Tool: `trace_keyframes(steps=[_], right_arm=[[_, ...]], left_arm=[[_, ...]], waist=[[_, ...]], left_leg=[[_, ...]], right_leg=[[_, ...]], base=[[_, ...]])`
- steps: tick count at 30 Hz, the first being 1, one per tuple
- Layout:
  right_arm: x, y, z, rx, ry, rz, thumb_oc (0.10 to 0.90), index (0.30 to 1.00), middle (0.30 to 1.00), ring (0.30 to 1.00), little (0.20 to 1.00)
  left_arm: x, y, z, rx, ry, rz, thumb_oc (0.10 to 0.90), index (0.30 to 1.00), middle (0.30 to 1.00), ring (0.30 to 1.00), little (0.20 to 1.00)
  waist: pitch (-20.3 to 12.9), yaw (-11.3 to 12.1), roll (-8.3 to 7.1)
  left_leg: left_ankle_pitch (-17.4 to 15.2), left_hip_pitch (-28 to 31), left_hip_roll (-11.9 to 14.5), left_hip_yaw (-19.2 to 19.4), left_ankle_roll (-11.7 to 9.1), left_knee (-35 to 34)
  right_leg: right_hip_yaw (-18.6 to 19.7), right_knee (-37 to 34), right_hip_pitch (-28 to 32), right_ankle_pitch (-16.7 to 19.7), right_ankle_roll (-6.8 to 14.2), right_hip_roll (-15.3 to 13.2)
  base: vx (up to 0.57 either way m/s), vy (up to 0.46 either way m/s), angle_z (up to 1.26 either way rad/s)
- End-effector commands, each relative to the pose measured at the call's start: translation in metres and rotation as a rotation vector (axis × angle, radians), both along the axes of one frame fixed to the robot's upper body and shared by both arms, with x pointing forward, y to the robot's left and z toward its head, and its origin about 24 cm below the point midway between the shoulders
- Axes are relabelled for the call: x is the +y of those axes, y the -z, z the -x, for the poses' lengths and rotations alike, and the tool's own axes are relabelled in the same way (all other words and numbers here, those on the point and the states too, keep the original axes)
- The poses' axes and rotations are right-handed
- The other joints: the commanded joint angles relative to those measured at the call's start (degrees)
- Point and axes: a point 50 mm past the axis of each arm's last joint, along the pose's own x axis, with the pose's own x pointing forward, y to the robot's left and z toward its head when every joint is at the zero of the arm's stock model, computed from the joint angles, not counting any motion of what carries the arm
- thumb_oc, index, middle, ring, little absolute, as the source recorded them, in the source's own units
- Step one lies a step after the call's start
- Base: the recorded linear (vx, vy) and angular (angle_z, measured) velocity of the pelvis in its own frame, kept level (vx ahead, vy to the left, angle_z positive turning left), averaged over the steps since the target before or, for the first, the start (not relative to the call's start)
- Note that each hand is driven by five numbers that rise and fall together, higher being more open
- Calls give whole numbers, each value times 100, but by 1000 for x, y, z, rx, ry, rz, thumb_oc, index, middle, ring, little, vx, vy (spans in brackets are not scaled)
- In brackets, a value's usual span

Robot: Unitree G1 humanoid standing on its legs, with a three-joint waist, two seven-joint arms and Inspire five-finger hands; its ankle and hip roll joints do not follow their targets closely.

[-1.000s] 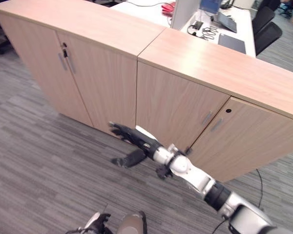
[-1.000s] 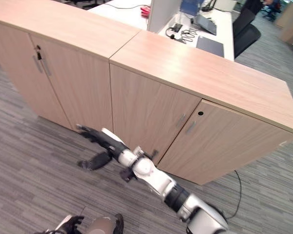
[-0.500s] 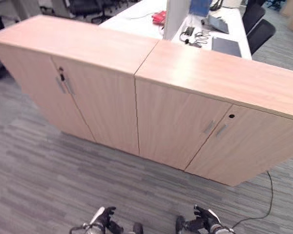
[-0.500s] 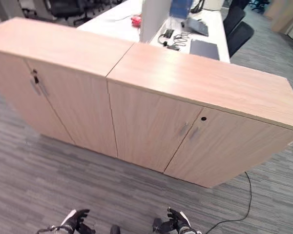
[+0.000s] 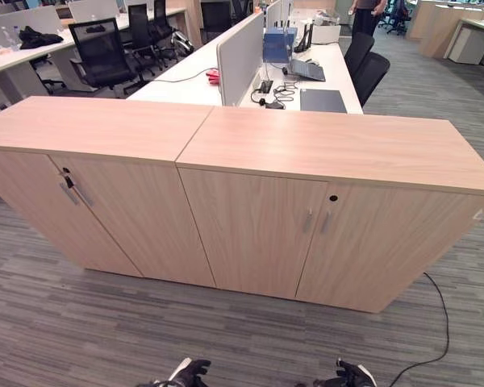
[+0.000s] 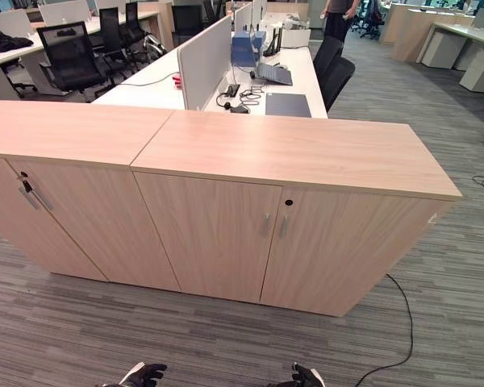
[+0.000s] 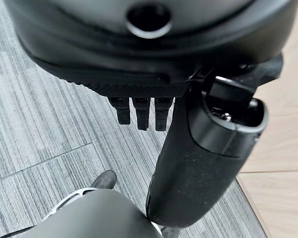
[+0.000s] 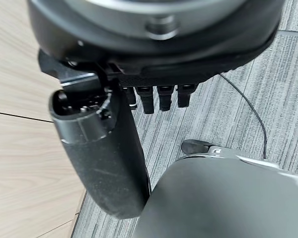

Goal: Put the empty folder in the office cabinet

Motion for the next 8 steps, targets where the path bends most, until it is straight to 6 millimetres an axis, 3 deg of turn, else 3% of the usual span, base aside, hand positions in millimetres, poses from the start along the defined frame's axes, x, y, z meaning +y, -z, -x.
trace_keyframes(steps=[1, 8], right_arm=[[-14, -2, -4, 29, -45, 64, 800, 900, 900, 900, 900], [-15, -2, -3, 34, -40, 60, 800, 900, 900, 900, 900]], left_arm=[[-7, -5, -22, -59, 34, 11, 800, 900, 900, 900, 900], [-14, -5, -25, -65, 38, 38, 800, 900, 900, 900, 900]], waist=[[274, -96, 118], [269, -146, 131]], left_leg=[[-420, 67, 139, -325, -138, -6], [-424, 147, 197, -237, -153, -6]], right_leg=[[-57, 112, 180, -471, 534, -376], [-53, 109, 210, -497, 513, -340]], base=[[50, -41, -4], [27, -32, -8]])
